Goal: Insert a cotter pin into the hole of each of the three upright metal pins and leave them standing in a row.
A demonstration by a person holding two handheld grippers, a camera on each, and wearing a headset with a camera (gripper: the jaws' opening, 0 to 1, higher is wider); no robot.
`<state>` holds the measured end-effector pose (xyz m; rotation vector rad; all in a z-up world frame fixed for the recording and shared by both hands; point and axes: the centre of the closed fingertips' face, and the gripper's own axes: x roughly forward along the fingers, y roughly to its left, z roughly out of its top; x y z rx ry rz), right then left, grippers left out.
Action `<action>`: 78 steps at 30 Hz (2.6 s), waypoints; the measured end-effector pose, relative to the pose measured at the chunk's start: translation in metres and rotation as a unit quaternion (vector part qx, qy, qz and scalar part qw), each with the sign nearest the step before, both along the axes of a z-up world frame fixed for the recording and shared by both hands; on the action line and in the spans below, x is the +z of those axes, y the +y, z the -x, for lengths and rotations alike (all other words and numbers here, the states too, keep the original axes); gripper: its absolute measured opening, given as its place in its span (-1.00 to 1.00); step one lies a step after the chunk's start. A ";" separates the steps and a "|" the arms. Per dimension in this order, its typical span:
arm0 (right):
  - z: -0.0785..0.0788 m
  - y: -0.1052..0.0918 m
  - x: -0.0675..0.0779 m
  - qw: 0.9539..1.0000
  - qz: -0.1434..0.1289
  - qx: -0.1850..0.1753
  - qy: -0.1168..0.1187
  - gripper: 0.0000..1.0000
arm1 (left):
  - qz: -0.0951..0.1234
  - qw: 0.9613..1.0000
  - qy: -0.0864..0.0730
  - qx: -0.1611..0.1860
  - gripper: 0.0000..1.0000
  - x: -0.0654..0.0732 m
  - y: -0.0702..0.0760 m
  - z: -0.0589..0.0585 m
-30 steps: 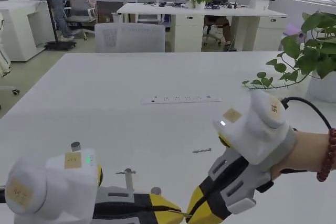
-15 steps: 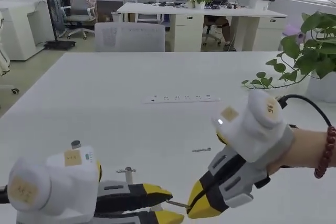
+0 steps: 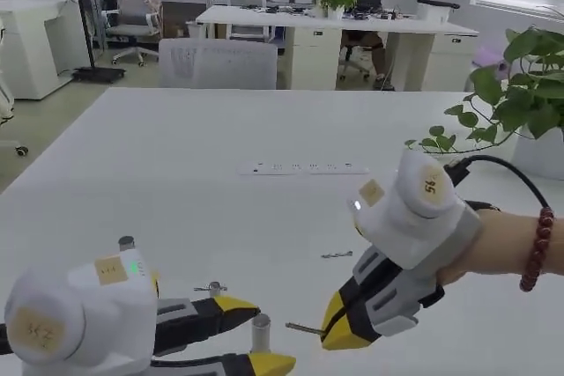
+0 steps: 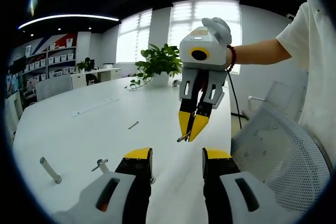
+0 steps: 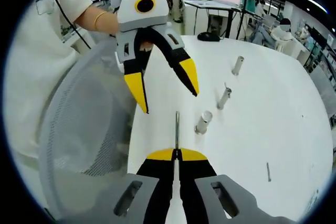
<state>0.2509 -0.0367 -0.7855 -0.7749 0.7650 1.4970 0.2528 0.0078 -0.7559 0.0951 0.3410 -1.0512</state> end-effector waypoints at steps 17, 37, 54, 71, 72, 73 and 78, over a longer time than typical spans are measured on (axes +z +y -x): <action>-0.017 -0.006 -0.020 0.997 0.070 -0.025 0.000 -0.94 | -0.039 0.998 0.008 0.045 -0.33 -0.030 0.018 -0.025; -0.032 -0.008 -0.041 0.989 0.132 -0.063 0.012 -0.94 | -0.071 0.997 0.009 0.038 -0.38 -0.054 0.018 -0.041; -0.037 -0.003 -0.046 0.985 0.152 -0.072 0.023 -0.93 | -0.077 0.996 0.023 0.033 -0.49 -0.070 0.007 -0.049; -0.037 0.003 -0.049 0.984 0.161 -0.063 0.027 -0.93 | -0.072 0.997 0.027 0.018 -0.75 -0.077 0.001 -0.052; -0.037 0.003 -0.049 0.985 0.161 -0.063 0.027 -0.93 | -0.072 0.997 0.027 0.019 -0.76 -0.077 0.001 -0.053; -0.037 0.003 -0.049 0.985 0.161 -0.063 0.027 -0.93 | -0.069 0.997 0.030 0.019 -0.76 -0.078 0.001 -0.053; -0.038 0.003 -0.048 0.985 0.160 -0.064 0.028 -0.93 | -0.068 0.997 0.030 0.020 -0.77 -0.079 0.001 -0.054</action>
